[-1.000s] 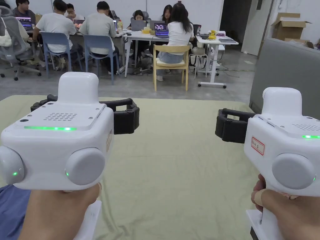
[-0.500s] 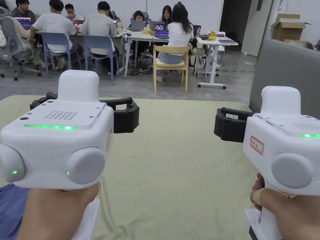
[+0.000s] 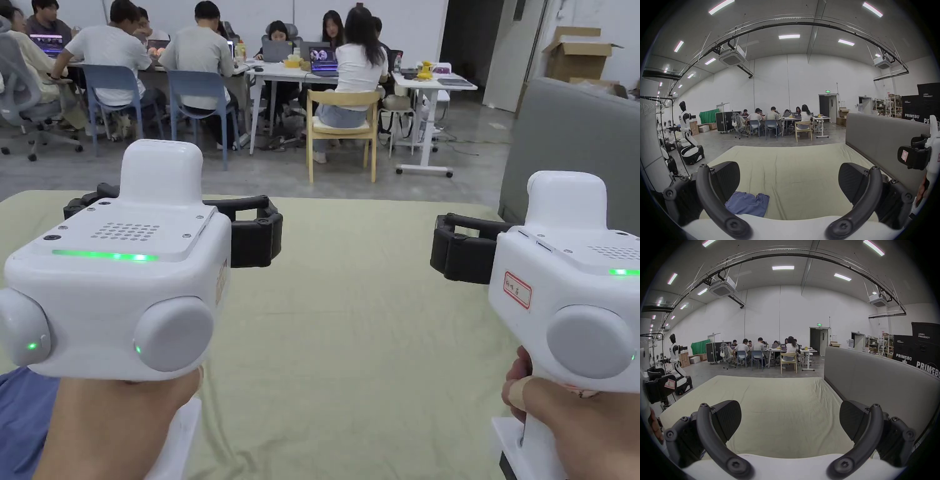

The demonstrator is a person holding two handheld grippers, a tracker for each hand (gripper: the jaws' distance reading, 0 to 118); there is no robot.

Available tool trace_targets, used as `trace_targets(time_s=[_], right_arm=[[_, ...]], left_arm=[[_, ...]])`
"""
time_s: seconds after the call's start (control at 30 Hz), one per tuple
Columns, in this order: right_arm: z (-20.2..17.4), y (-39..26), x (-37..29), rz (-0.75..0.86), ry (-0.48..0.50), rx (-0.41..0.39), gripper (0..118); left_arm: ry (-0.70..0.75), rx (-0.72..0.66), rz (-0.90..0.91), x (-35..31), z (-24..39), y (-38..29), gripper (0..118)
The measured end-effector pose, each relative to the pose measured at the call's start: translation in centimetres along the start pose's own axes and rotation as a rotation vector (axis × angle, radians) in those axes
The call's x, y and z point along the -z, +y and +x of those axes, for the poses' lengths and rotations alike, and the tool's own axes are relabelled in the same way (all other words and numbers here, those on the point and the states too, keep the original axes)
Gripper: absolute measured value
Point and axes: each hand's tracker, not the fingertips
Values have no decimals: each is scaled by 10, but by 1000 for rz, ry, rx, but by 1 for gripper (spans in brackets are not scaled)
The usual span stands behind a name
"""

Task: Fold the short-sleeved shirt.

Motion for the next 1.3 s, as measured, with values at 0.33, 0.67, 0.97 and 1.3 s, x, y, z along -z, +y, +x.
trace_targets(time_s=[0.33, 0.67, 0.97, 1.3], right_arm=[[0, -1, -1, 0, 4, -1, 118], [-2, -1, -3, 15, 7, -21, 118], [-2, 1, -5, 19, 1, -14, 118], [-3, -7, -10, 27, -20, -52, 6]], left_arm=[[-9, -6, -4, -1, 0, -1, 118], [-24, -12, 0, -1, -1, 1, 118], [-25, -15, -2, -2, -1, 1, 118], [-68, -98, -1, -3, -7, -7, 3]])
